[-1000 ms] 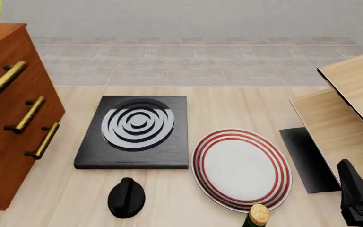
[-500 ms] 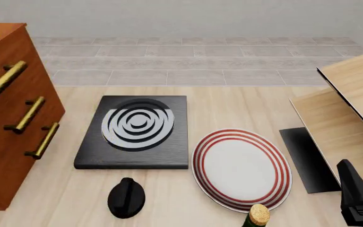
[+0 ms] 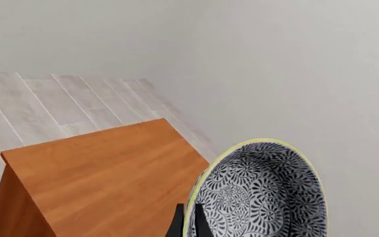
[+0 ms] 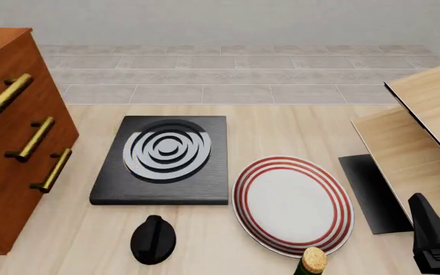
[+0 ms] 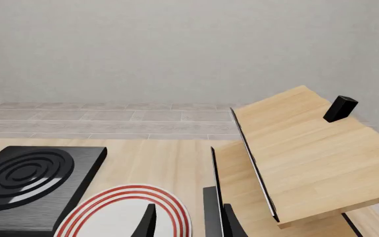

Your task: Put the bowl on the top of the cabinet.

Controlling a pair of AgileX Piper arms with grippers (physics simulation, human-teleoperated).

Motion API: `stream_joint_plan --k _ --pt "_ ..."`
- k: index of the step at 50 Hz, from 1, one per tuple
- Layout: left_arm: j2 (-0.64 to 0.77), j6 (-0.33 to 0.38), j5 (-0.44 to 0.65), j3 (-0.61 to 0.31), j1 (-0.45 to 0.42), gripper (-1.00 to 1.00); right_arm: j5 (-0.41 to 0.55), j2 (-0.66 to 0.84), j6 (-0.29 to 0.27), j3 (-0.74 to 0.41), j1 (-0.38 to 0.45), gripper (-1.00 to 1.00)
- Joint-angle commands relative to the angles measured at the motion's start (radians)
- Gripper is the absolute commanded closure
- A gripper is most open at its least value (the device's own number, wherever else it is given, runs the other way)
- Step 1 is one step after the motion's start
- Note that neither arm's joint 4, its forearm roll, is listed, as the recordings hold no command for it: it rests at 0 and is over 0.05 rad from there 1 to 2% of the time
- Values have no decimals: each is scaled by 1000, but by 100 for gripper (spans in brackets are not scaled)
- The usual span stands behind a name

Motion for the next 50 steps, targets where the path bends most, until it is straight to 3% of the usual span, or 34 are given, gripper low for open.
stream_joint_plan --k 1,16,30,50 --pt "46 -35 -19 -3 42 100 0 0 0 0 0 -100" --pt "88 -73 -39 8 47 100 0 0 0 0 0 -100" --pt "166 -202 -55 66 67 100 0 0 0 0 0 -100" --pt "192 -230 -87 46 128 100 -1 0 0 0 0 -100"
